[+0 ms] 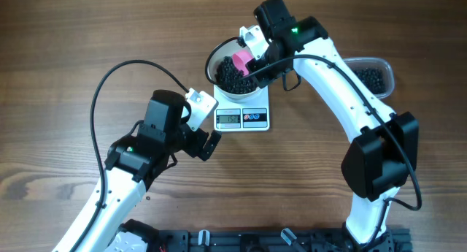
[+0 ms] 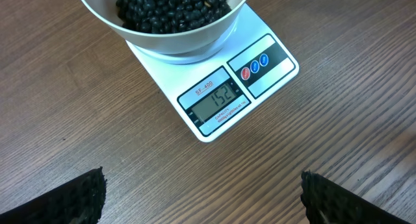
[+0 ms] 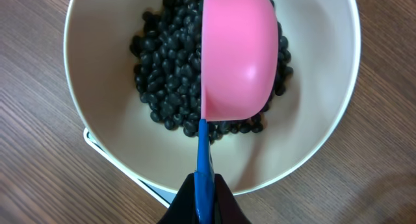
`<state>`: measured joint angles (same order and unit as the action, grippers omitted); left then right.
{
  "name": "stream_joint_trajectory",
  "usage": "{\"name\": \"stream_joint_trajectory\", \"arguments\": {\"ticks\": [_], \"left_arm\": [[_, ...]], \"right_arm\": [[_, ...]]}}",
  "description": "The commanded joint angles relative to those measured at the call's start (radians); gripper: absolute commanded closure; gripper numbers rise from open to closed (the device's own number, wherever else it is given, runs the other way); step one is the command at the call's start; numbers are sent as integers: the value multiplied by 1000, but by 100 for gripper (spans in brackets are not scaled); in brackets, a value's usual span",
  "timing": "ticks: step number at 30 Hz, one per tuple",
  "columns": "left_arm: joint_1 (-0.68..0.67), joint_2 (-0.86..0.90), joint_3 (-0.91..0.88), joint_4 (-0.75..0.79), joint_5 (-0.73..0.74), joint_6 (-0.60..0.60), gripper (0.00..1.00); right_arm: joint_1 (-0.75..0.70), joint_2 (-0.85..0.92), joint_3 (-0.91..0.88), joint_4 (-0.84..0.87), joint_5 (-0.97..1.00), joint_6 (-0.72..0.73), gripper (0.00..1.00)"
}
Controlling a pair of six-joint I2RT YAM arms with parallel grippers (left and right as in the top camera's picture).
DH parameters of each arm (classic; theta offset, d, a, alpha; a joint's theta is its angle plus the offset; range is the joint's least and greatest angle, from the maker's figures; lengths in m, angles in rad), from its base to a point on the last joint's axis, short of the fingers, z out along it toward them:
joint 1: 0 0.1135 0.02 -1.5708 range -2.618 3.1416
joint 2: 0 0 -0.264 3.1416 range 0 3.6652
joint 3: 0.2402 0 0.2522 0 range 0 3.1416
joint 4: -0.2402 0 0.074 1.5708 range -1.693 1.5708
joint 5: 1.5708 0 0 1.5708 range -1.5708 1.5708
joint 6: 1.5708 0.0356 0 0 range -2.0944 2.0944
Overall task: Scoop item into bowl and weigh 150g on scale
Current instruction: 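Tip the scoop to pour beans into the bowl, then move the empty scoop back right over the bean tub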
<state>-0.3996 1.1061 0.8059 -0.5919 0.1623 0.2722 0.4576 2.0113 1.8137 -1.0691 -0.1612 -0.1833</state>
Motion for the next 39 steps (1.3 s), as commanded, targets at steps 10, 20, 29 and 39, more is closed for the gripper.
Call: {"name": "stream_joint_trajectory", "arguments": {"ticks": [10, 20, 29, 39], "left_arm": [[4, 3, -4, 0, 5, 9, 0], [4, 3, -4, 0, 5, 9, 0], [4, 3, -4, 0, 5, 9, 0], [4, 3, -4, 0, 5, 9, 0]], "right_arm": [[-44, 18, 6, -5, -119, 56, 96], [-127, -21, 23, -27, -245, 53, 96], [-169, -113, 27, -14, -381, 53, 96], [-171, -223, 27, -5, -383, 55, 96]]}}
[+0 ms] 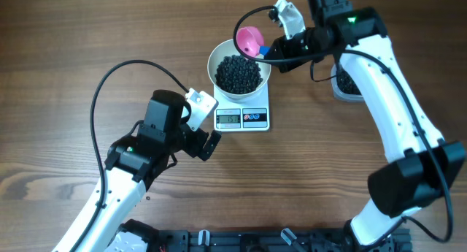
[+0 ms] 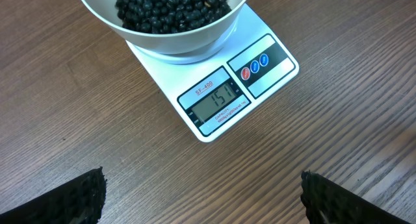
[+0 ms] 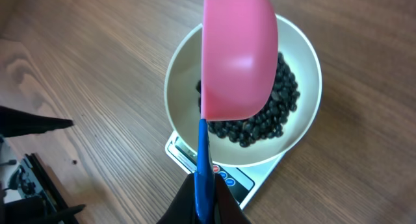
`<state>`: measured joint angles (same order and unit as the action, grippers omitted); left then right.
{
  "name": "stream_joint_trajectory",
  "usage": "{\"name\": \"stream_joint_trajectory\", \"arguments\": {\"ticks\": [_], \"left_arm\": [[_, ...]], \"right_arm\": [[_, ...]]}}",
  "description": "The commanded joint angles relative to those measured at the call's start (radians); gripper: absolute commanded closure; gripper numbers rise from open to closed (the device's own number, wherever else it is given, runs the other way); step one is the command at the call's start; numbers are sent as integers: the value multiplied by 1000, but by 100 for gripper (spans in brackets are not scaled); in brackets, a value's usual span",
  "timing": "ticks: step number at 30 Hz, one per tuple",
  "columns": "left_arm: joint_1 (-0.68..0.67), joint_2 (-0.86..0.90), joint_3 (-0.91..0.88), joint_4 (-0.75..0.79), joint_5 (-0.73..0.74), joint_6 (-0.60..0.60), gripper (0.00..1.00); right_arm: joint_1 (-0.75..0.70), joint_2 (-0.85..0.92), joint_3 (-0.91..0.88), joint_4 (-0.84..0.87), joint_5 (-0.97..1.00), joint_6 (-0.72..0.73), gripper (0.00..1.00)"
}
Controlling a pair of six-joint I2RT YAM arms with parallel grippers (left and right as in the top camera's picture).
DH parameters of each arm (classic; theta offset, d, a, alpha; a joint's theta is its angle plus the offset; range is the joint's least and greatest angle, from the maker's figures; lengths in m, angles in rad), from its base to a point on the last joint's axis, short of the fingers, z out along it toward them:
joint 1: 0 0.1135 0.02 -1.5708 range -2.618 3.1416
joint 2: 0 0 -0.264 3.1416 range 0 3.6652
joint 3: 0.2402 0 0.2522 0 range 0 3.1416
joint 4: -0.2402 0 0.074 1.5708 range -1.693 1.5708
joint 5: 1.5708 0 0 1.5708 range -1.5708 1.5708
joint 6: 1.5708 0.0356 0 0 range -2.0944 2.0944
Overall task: Scoop item into bowl and weigh 150g on scale
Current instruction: 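Move the empty scoop back right over the bean tub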
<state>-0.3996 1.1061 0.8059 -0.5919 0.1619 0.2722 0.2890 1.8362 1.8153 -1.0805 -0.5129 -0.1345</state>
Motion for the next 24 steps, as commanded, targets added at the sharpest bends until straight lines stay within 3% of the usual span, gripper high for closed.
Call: {"name": "stream_joint_trajectory", "arguments": {"ticks": [1, 15, 24], "left_arm": [[4, 3, -4, 0, 5, 9, 0], [5, 3, -4, 0, 5, 9, 0], [5, 3, -4, 0, 5, 9, 0]], "right_arm": [[-3, -55, 25, 6, -31, 7, 96], [-21, -63, 25, 1, -47, 34, 96], [-173, -111, 25, -55, -73, 48, 96]]}}
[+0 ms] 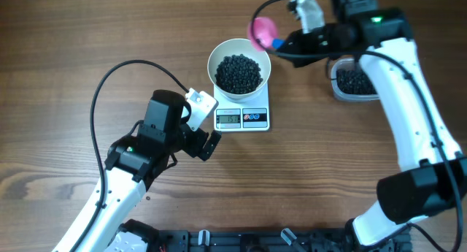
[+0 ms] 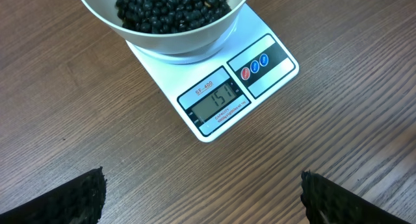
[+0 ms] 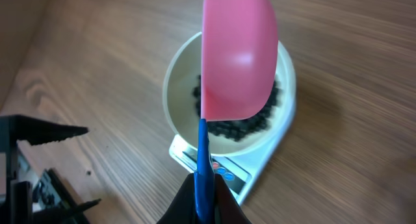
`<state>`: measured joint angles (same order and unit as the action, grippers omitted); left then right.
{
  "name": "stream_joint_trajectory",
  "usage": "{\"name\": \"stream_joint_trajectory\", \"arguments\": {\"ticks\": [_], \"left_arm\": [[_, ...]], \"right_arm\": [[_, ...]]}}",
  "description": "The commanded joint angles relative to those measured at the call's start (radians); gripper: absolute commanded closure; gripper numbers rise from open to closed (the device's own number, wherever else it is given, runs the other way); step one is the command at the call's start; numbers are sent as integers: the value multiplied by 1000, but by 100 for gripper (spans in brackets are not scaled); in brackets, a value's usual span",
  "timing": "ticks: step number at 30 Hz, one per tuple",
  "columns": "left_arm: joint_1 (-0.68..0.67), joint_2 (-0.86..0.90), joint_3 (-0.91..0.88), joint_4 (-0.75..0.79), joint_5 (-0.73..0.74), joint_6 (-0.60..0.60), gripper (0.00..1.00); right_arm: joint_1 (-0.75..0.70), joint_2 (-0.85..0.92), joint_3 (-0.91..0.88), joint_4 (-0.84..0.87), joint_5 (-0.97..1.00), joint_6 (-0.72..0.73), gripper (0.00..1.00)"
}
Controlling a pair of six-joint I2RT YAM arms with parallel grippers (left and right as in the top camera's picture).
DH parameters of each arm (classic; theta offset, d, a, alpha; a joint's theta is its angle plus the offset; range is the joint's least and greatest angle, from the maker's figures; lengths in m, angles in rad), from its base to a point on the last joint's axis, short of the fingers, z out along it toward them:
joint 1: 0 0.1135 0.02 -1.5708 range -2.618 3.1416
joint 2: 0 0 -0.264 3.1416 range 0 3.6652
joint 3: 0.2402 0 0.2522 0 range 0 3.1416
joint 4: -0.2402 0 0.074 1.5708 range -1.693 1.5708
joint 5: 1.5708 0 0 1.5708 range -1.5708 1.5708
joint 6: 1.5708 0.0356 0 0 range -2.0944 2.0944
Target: Scoop item into bowl and weigh 150g on scale
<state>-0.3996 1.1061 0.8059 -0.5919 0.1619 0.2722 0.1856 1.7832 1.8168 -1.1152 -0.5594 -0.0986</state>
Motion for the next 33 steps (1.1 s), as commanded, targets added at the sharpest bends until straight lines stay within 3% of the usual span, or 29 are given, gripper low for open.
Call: {"name": "stream_joint_trajectory", "arguments": {"ticks": [1, 12, 19, 33], "left_arm": [[4, 3, -4, 0, 5, 9, 0], [5, 3, -4, 0, 5, 9, 0], [4, 3, -4, 0, 5, 9, 0], [5, 3, -4, 0, 5, 9, 0]], "right_arm": [[-95, -63, 24, -33, -21, 10, 96], [-274, -66, 23, -210, 345, -8, 96], [-278, -62, 2, -299, 592, -5, 96], [-232, -51, -80, -303, 859, 27, 96]]}}
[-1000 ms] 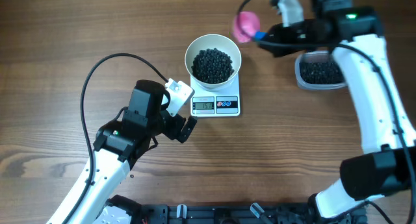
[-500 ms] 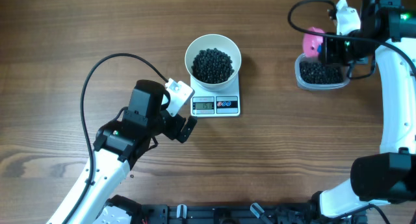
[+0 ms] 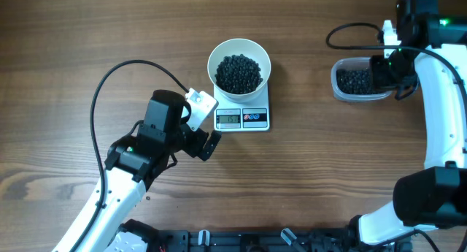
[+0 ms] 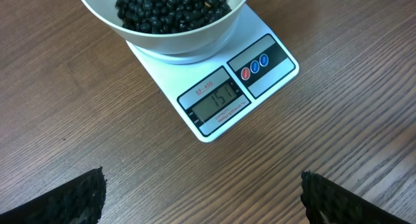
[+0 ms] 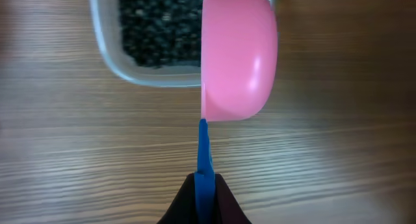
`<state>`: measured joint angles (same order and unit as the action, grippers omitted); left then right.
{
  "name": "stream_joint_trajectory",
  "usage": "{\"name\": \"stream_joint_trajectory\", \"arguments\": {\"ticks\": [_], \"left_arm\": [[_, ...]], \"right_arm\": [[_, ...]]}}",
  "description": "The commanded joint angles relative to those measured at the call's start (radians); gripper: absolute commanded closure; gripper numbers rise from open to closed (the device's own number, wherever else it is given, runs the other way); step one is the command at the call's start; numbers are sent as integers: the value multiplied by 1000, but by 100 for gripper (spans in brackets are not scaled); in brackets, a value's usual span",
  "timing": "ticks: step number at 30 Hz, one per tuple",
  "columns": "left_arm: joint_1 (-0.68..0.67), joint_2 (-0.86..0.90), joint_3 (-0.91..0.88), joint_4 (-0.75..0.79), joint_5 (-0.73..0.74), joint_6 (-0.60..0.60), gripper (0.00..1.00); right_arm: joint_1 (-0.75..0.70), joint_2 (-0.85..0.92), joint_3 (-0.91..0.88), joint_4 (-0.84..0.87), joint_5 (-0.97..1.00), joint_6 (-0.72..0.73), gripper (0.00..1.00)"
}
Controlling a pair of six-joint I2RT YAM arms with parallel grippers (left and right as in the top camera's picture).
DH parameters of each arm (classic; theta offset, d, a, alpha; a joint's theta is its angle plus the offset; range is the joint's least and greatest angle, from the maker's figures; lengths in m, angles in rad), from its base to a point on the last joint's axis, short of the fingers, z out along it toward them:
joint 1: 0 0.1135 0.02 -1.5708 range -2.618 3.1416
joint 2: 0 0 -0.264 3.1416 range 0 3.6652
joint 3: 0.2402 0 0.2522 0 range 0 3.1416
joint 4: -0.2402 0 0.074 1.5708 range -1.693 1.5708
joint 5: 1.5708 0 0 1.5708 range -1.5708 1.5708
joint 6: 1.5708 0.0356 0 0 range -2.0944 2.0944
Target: Scoop item into bowl and weigh 150g on scale
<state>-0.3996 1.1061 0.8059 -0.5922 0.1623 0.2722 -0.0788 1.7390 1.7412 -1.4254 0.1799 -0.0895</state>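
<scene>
A white bowl [image 3: 239,64] of black beans stands on the white scale [image 3: 243,118]. In the left wrist view the scale's display [image 4: 219,99] reads 151. My right gripper [image 5: 205,185] is shut on the blue handle of the pink scoop [image 5: 237,55]. It holds the scoop over the near rim of the clear bean container [image 5: 156,36]. In the overhead view the right gripper [image 3: 387,66] hangs over that container [image 3: 357,80] and hides the scoop. My left gripper [image 4: 201,191] is open over bare table in front of the scale.
The left arm [image 3: 146,146] and its black cable loop [image 3: 109,84] lie left of the scale. The container sits at the table's right side, under the right arm [image 3: 438,98]. Bare wood separates bowl and container.
My right gripper has moved with the pink scoop from just up and right of the bowl to over the bean container at the right. The display still reads 151. The left arm has not moved.
The scoop first lay in the bowl on the beans, with the display near 152. Then it was up at the bowl's far rim and the display read 151. It then stood right of the bowl, and now over the container.
</scene>
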Motion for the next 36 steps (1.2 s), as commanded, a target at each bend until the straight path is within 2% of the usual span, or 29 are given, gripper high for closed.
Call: {"name": "stream_joint_trajectory", "arguments": {"ticks": [1, 9, 16, 25, 31, 36], "left_arm": [[4, 3, -4, 0, 5, 9, 0], [5, 3, -4, 0, 5, 9, 0], [5, 3, -4, 0, 5, 9, 0], [4, 3, -4, 0, 5, 9, 0], [4, 3, -4, 0, 5, 9, 0], [4, 3, -4, 0, 5, 9, 0]], "right_arm": [[43, -7, -5, 11, 132, 18, 96], [109, -7, -5, 29, 195, 12, 96], [112, -7, -4, 102, -94, -17, 96], [210, -7, -4, 332, -502, -15, 96], [317, -5, -5, 494, -566, 31, 96], [416, 27, -5, 520, -529, 40, 96]]}}
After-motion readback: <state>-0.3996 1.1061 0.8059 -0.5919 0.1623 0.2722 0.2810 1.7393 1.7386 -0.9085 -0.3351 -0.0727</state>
